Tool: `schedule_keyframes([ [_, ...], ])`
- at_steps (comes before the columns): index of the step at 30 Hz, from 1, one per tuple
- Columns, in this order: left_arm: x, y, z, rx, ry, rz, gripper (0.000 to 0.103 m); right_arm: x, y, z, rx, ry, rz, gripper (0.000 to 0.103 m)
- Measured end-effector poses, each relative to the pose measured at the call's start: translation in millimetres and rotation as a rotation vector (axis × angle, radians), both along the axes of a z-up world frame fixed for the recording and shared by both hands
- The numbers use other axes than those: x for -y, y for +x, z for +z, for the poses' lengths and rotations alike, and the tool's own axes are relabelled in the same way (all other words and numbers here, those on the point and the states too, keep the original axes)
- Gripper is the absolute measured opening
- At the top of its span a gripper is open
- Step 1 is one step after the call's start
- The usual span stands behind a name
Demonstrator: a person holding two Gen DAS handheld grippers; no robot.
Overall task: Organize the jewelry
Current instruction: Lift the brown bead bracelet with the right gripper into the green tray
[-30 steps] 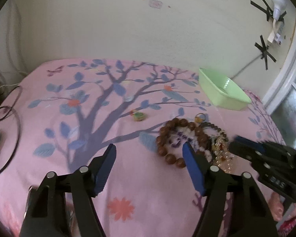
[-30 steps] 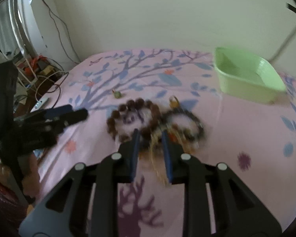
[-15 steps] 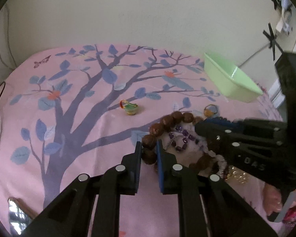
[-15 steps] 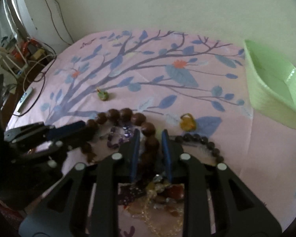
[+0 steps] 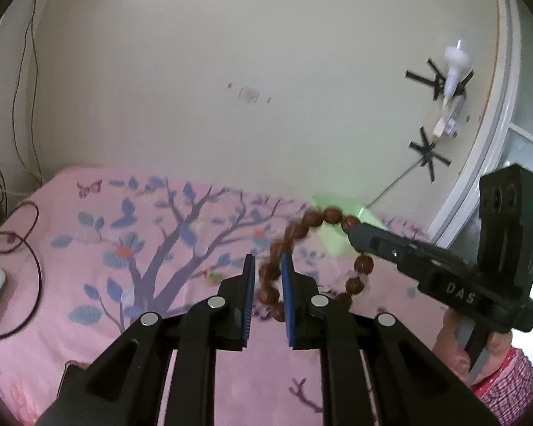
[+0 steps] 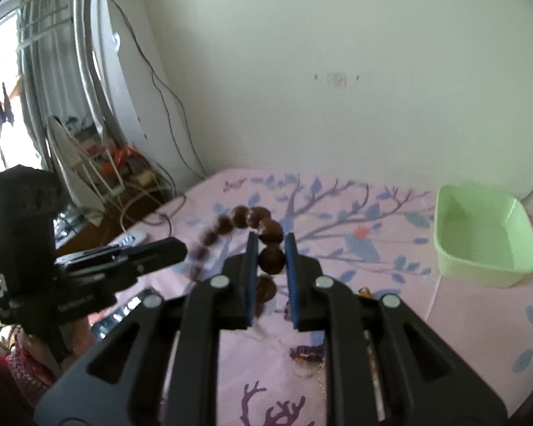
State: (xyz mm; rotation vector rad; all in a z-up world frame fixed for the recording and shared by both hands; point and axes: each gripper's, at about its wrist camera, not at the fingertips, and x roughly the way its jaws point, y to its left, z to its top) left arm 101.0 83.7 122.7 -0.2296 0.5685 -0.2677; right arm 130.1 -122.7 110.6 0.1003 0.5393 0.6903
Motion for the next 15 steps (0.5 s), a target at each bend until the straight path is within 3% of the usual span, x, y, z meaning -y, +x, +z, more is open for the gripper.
schedule_keyframes([
  [4, 15.1, -0.6, 9.6, 0.034, -0.029, -0.039, 0.0, 31.2, -5.3, 4.6, -0.026, 0.131, 0.006, 0.015],
  [7, 31.9, -1.1, 12.0, 0.048, -0.009, -0.067, 0.0, 48.8, -15.8, 18.4, 0.014, 0.126, -0.029, 0.014],
  [15, 75.4, 17.9, 1.3, -0.036, 0.032, -0.159, 0.0, 87.8, -17.9, 38.7, -0.025, 0.149, -0.045, 0.014],
])
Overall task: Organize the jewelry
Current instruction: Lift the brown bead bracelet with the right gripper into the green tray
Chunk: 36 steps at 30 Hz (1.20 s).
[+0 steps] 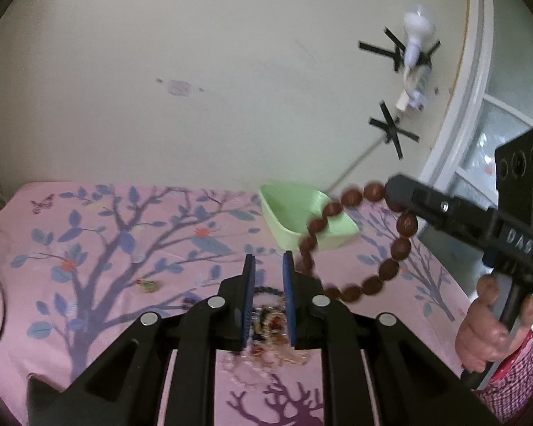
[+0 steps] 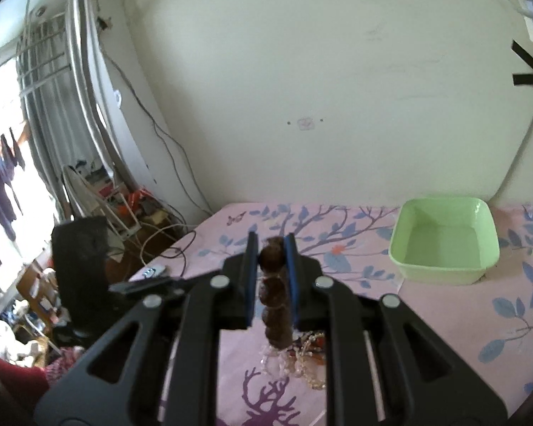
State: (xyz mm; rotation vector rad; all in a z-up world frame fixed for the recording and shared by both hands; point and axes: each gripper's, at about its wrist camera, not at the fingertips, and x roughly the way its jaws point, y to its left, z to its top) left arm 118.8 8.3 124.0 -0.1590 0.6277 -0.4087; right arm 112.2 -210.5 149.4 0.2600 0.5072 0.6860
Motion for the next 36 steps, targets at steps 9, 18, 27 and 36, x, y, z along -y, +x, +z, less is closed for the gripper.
schedule_keyframes([
  [9, 59.3, 46.2, -7.6, -0.026, 0.043, -0.053, 0.032, 35.1, 34.6, -3.7, -0.051, -0.031, -0.083, 0.014],
  [18, 139.3, 141.2, -19.9, -0.009, 0.094, -0.193, 0.007, 61.0, 109.3, -12.9, -0.096, 0.005, -0.12, 0.014],
  [27, 165.3, 211.9, -47.0, -0.039, 0.238, -0.14, 0.0, 111.4, 190.8, -74.1, -0.225, -0.015, -0.279, 0.014],
  [36, 139.1, 210.4, -41.1, -0.123, 0.192, -0.109, 0.0, 130.3, 179.0, -110.7, -0.217, -0.172, -0.491, 0.042],
])
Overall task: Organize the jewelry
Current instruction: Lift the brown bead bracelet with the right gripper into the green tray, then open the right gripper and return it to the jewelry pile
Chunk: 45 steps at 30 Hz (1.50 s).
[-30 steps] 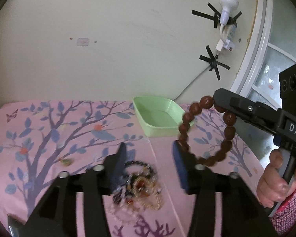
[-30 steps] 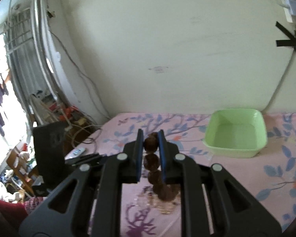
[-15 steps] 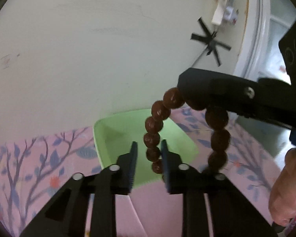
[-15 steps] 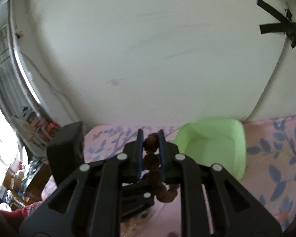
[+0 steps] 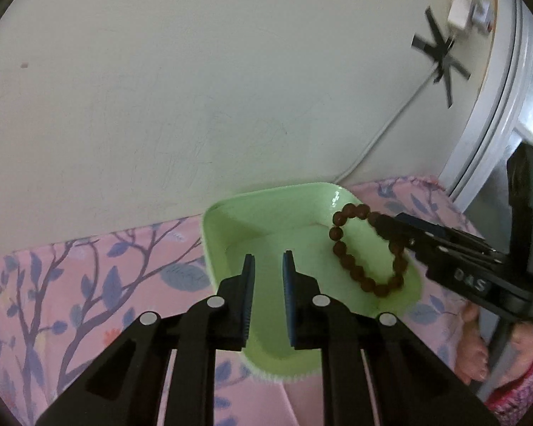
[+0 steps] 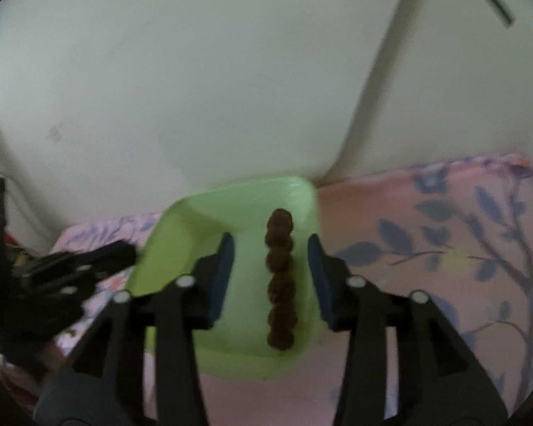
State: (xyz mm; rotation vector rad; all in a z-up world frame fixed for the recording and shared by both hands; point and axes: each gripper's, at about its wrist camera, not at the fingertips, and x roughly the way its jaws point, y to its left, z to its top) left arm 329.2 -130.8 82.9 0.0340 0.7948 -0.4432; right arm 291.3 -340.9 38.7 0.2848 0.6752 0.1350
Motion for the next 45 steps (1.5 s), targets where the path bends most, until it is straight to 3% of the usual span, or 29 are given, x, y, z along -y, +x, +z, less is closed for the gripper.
schedule_keyframes([
  [8, -88.3, -84.1, 36.3, 0.076, -0.024, 0.086, 0.0, -5.3, -70.6, 16.8, 0.065, 0.024, 0.014, 0.042],
  [15, -153.8, -155.4, 12.7, 0.019, -0.024, 0.162, 0.0, -68.7, -139.4, -19.8, -0.047, 0.049, 0.232, 0.04],
  [18, -166.8, -181.3, -7.0, -0.022, -0.023, 0.169, 0.0, -100.6, -159.6, -38.2, -0.105, 0.031, 0.322, 0.024],
  [20, -172.6, -193.9, -17.5, -0.051, -0.043, 0.162, 0.0, -116.7, -170.2, -46.5, -0.135, 0.027, 0.358, 0.015],
  [27, -180.1, -219.0, -46.8, -0.122, -0.091, 0.143, 0.0, -146.5, -188.5, -53.9, -0.15, 0.014, 0.405, 0.015],
  [34, -180.5, -218.2, -67.2, -0.204, -0.162, 0.156, 0.021, -178.6, -195.0, -47.2, -0.119, -0.09, 0.465, 0.015],
  [38, -165.2, -216.8, -71.5, -0.188, -0.121, 0.146, 0.031, -195.6, -190.7, -48.0, -0.109, -0.144, 0.483, 0.015],
  [41, -152.6, -212.2, -76.5, -0.174, -0.071, 0.13, 0.032, -196.7, -184.8, -52.6, -0.125, -0.162, 0.464, 0.015],
  [43, -144.4, -209.5, -80.7, -0.134, -0.02, 0.128, 0.031, -192.9, -184.9, -52.2, -0.125, -0.157, 0.455, 0.015],
  [45, -136.1, -209.6, -81.6, -0.095, 0.053, 0.134, 0.0, -184.4, -187.0, -50.8, -0.108, -0.178, 0.398, 0.015],
])
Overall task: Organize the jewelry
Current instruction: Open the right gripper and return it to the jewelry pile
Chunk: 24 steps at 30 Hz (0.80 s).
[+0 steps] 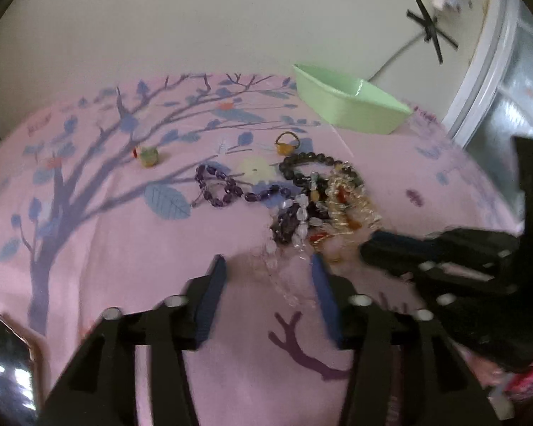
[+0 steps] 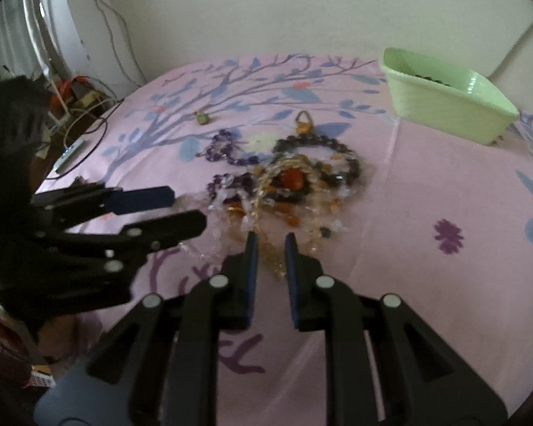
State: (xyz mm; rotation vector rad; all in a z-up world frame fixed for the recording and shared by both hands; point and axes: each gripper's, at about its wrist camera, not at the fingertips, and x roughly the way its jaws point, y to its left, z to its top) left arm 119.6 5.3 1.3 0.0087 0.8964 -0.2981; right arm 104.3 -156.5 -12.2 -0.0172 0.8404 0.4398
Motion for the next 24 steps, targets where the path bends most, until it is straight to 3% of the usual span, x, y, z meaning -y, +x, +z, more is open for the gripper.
schedule_keyframes([
  [4, -9.7, -7.4, 6.0, -0.016, -0.027, -0.011, 0.0, 23.9, -0.4, 2.8, 0.027, -0.037, -0.12, 0.015],
  [7, -29.6, -26.4, 16.2, 0.007, -0.044, -0.002, 0.0, 43.0, -3.4, 6.7, 0.027, 0.007, -0.155, 0.015],
  [13, -69.1, -72.4, 35.6, 0.049, -0.103, 0.028, 0.0, 34.2, -34.0, 27.7, 0.127, 0.106, -0.04, 0.015],
  [16, -87.6, -90.7, 46.7, 0.079, -0.153, 0.053, 0.0, 11.8, -40.6, 29.0, 0.107, 0.122, 0.074, 0.015],
  [18, -96.5, -99.0, 57.0, 0.106, -0.184, 0.061, 0.0, -7.3, -43.6, 23.6, 0.061, 0.119, 0.159, 0.021],
  [20, -101.6, -105.0, 66.0, 0.135, -0.194, 0.065, 0.0, -24.0, -48.0, 19.8, 0.056, 0.092, 0.197, 0.048],
  [24, -105.4, -110.0, 78.9, 0.166, -0.211, 0.055, 0.0, -57.1, -56.0, 14.9, 0.071, 0.003, 0.311, 0.059],
])
